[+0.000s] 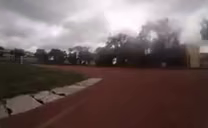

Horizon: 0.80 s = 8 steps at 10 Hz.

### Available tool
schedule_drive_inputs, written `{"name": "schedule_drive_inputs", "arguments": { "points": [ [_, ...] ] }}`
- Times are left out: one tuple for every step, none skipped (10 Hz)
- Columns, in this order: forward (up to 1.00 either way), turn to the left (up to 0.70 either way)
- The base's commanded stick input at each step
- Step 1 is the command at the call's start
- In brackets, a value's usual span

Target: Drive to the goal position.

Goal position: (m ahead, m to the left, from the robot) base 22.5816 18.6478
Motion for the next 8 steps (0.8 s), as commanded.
{"name": "schedule_drive_inputs", "arguments": {
  "points": [
    [0.7,0.0],
    [0.7,0.0],
    [0.7,0.0],
    [0.7,0.0],
    [0.7,0.0],
    [0.7,0.0],
    [0.7,0.0],
    [0.7,0.0]
  ]
}}
